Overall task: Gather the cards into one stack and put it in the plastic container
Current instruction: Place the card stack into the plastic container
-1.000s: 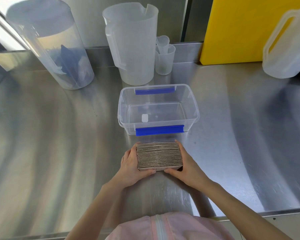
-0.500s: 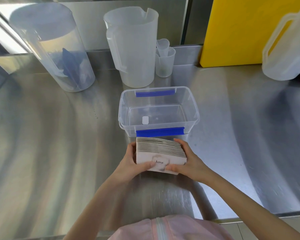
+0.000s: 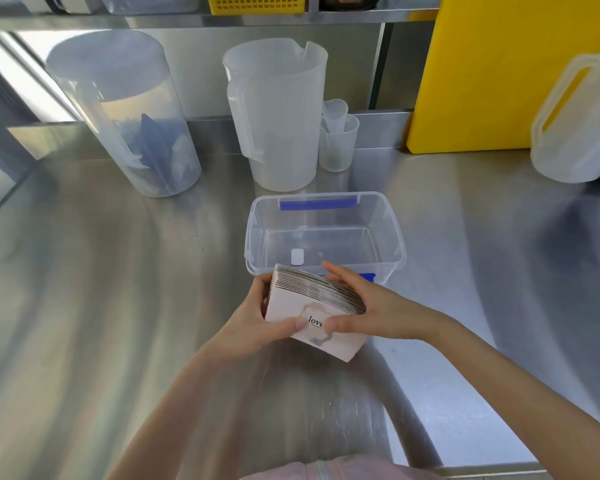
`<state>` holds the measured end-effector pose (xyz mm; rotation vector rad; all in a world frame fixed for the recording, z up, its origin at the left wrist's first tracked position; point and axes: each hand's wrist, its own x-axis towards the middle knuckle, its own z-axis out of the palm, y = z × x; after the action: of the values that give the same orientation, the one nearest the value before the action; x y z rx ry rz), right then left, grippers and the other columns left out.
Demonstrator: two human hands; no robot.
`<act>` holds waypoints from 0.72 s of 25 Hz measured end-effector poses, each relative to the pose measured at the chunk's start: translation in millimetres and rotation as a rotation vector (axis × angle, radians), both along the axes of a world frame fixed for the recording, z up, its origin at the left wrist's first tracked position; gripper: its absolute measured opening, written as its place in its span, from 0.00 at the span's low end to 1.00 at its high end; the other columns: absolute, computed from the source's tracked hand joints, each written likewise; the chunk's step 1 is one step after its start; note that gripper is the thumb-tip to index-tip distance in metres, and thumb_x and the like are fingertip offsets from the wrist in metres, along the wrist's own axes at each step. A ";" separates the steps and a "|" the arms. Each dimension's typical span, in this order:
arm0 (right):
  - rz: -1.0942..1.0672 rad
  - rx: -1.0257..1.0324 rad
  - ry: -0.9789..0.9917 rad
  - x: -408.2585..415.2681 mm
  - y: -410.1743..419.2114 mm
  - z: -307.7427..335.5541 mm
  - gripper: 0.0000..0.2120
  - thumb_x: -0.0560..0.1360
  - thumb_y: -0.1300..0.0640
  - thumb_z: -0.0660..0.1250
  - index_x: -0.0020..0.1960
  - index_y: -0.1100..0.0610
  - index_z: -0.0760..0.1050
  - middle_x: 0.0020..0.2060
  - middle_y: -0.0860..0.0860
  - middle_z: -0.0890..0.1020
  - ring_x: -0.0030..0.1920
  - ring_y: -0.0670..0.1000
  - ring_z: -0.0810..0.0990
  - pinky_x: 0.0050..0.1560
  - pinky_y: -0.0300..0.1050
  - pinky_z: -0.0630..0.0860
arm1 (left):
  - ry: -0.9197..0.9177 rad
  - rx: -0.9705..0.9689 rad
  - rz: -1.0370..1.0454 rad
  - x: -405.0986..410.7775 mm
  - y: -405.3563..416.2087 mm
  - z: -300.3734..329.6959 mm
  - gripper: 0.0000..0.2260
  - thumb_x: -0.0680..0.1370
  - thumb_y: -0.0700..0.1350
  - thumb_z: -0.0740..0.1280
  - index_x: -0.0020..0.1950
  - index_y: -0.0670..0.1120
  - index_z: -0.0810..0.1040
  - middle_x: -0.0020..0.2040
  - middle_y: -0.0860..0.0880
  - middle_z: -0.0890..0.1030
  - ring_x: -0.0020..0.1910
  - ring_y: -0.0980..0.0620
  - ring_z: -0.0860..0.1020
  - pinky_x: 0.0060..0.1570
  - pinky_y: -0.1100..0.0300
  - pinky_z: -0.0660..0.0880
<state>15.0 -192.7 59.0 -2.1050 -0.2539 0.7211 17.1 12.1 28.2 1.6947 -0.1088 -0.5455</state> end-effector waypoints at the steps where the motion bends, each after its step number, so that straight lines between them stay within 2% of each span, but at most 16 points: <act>1: 0.044 -0.042 -0.031 4.4 4.0 3.4 0.39 0.70 0.48 0.68 0.73 0.44 0.48 0.64 0.42 0.64 0.63 0.45 0.66 0.61 0.40 0.70 | -0.005 0.010 -0.007 3.4 -0.4 3.3 0.28 0.58 0.47 0.74 0.53 0.58 0.65 0.50 0.56 0.76 0.41 0.71 0.78 0.38 0.72 0.76; 4: 0.027 -0.051 -0.070 18.1 13.2 7.1 0.36 0.70 0.49 0.69 0.71 0.47 0.53 0.64 0.47 0.70 0.59 0.48 0.73 0.57 0.43 0.75 | -0.027 0.026 0.017 14.5 -3.0 12.1 0.31 0.60 0.47 0.73 0.60 0.53 0.64 0.51 0.57 0.76 0.41 0.73 0.77 0.39 0.74 0.75; 6: -0.040 0.020 -0.017 28.2 18.0 8.1 0.32 0.70 0.52 0.69 0.69 0.48 0.56 0.58 0.47 0.73 0.51 0.47 0.76 0.49 0.40 0.77 | -0.026 -0.012 0.053 23.8 -4.0 15.6 0.30 0.65 0.44 0.71 0.64 0.49 0.63 0.52 0.55 0.75 0.41 0.72 0.77 0.39 0.74 0.75; 8: -0.140 0.106 0.054 38.5 22.4 9.8 0.28 0.71 0.54 0.68 0.66 0.48 0.59 0.53 0.45 0.74 0.45 0.43 0.77 0.42 0.36 0.76 | -0.030 -0.055 0.113 33.0 -6.0 19.6 0.26 0.70 0.41 0.70 0.65 0.48 0.64 0.53 0.52 0.76 0.44 0.66 0.79 0.40 0.73 0.76; 10: -0.234 0.186 0.117 50.2 27.0 11.3 0.22 0.72 0.54 0.67 0.62 0.46 0.62 0.47 0.42 0.76 0.42 0.42 0.77 0.35 0.33 0.76 | -0.040 -0.063 0.189 45.1 -7.0 24.4 0.20 0.74 0.42 0.66 0.65 0.47 0.67 0.54 0.50 0.78 0.48 0.58 0.78 0.46 0.68 0.77; 12: -0.329 0.271 0.173 63.9 31.0 12.4 0.19 0.72 0.54 0.66 0.61 0.47 0.64 0.45 0.42 0.77 0.43 0.44 0.78 0.37 0.35 0.77 | -0.051 -0.074 0.260 60.4 -5.4 28.0 0.15 0.76 0.46 0.61 0.62 0.47 0.69 0.55 0.47 0.78 0.53 0.51 0.78 0.56 0.60 0.75; 14: -0.418 0.349 0.225 80.9 34.4 11.7 0.19 0.73 0.53 0.65 0.62 0.52 0.65 0.50 0.49 0.79 0.47 0.49 0.79 0.45 0.41 0.76 | -0.018 -0.096 0.362 75.9 -1.3 28.2 0.14 0.78 0.50 0.55 0.60 0.47 0.72 0.56 0.47 0.79 0.56 0.49 0.77 0.60 0.56 0.73; 16: -0.514 0.418 0.291 100.2 38.6 4.1 0.22 0.72 0.52 0.65 0.65 0.56 0.66 0.56 0.54 0.79 0.51 0.53 0.79 0.46 0.43 0.76 | 0.004 -0.053 0.472 89.1 2.8 24.5 0.13 0.79 0.51 0.53 0.57 0.48 0.72 0.53 0.50 0.78 0.52 0.52 0.77 0.55 0.59 0.72; 18: -0.592 0.423 0.363 118.4 46.9 -6.1 0.24 0.72 0.50 0.65 0.64 0.58 0.66 0.56 0.57 0.80 0.49 0.54 0.79 0.41 0.44 0.76 | -0.018 0.075 0.528 100.1 6.7 15.5 0.09 0.79 0.48 0.54 0.54 0.50 0.71 0.52 0.52 0.76 0.48 0.58 0.75 0.50 0.65 0.70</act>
<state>133.4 -145.8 52.9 -1.4966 0.3755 0.6045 117.2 18.8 43.7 1.7131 0.3427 -0.1386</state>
